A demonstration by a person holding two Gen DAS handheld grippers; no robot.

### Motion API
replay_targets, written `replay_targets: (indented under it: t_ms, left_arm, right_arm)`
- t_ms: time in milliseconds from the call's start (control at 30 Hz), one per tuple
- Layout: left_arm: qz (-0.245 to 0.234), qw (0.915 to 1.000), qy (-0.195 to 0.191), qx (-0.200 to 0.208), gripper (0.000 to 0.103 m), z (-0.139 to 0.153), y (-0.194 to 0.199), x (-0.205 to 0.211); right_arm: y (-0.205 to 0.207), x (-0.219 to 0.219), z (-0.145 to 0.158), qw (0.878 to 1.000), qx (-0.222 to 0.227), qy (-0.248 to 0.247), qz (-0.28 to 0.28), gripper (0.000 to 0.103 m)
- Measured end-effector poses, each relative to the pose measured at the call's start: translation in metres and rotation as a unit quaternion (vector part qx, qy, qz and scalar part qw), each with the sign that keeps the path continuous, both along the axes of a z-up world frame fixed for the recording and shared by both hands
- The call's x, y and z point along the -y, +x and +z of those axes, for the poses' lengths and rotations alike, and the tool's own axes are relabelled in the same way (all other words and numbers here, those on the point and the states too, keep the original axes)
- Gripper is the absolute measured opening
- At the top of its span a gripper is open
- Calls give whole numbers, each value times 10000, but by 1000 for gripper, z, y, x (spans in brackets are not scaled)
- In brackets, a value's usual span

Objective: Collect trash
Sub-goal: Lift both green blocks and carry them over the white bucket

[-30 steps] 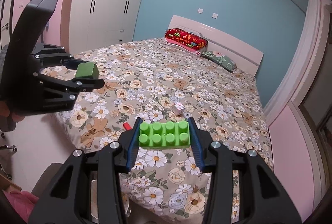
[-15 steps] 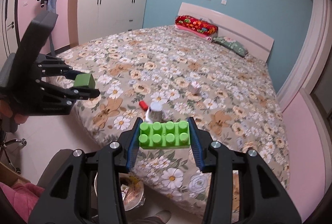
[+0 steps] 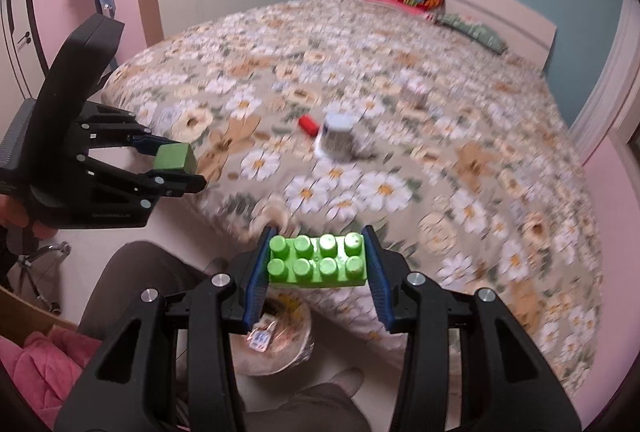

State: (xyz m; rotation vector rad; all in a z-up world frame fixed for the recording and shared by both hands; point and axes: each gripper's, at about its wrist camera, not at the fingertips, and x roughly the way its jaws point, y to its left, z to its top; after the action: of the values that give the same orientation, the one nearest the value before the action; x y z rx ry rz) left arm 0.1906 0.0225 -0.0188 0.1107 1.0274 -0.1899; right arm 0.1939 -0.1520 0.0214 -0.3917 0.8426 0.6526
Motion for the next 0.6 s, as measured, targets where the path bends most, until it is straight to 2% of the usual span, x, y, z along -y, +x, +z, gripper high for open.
replay_targets:
  t_ms: [267, 600]
  left_arm:
    - [-25, 9989, -74, -455, 41, -51, -1, 4]
    - [3, 9933, -172, -1145, 41, -124, -3, 6]
  right_arm:
    - [0, -11, -73, 9974, -700, -138, 72, 45]
    - [-1, -16, -161, 9887, -1465, -325, 32, 45]
